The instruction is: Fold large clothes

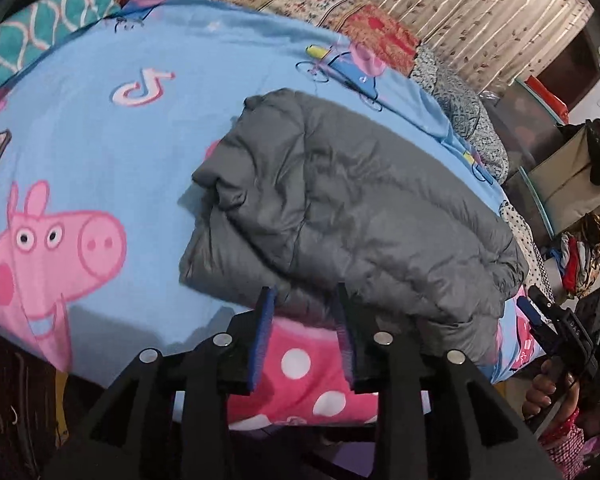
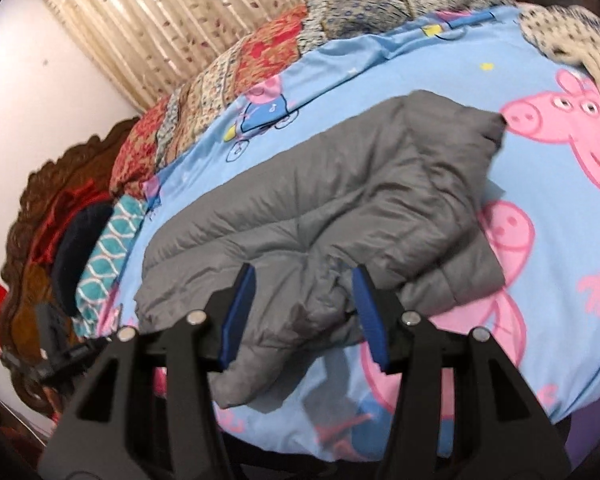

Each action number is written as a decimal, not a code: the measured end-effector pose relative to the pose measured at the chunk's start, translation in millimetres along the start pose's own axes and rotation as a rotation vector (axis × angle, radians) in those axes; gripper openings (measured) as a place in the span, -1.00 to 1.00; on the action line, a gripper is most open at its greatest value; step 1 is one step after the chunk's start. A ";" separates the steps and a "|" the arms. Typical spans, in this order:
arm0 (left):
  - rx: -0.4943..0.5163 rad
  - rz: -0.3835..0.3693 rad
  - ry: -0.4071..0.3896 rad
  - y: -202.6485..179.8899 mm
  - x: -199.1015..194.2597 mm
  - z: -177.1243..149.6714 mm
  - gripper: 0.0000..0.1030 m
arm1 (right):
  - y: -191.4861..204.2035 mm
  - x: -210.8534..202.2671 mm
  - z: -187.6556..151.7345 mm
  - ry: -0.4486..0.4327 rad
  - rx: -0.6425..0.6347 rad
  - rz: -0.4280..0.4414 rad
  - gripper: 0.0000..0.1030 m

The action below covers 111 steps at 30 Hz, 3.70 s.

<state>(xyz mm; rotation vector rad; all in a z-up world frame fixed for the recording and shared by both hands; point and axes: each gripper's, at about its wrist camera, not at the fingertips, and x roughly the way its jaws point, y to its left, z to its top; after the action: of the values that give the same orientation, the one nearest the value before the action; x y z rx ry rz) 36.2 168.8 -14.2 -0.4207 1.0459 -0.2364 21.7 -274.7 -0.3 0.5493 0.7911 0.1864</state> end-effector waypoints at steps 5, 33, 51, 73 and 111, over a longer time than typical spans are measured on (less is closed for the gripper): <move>0.006 0.040 -0.068 11.7 -20.4 19.7 -0.16 | -11.2 -14.5 8.5 -0.056 0.022 -0.025 0.30; 0.094 -0.018 0.122 41.9 75.0 108.7 0.50 | -99.8 42.5 55.1 0.057 0.234 -0.026 0.47; -0.057 -0.364 0.302 57.9 110.0 105.8 0.76 | -88.8 79.6 52.9 0.104 0.217 -0.030 0.66; -0.001 -0.280 0.188 3.6 90.4 121.1 -0.21 | -4.2 86.4 77.3 0.123 -0.009 0.096 -0.58; 0.015 0.425 -0.096 66.4 175.8 312.5 0.28 | 84.9 366.7 212.4 0.198 -0.130 -0.129 0.28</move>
<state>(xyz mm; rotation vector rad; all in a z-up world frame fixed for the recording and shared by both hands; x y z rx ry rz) 394.1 230.5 -46.7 -0.1857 1.0129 0.1540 432.7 -155.9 -61.9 0.3588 0.9969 0.1731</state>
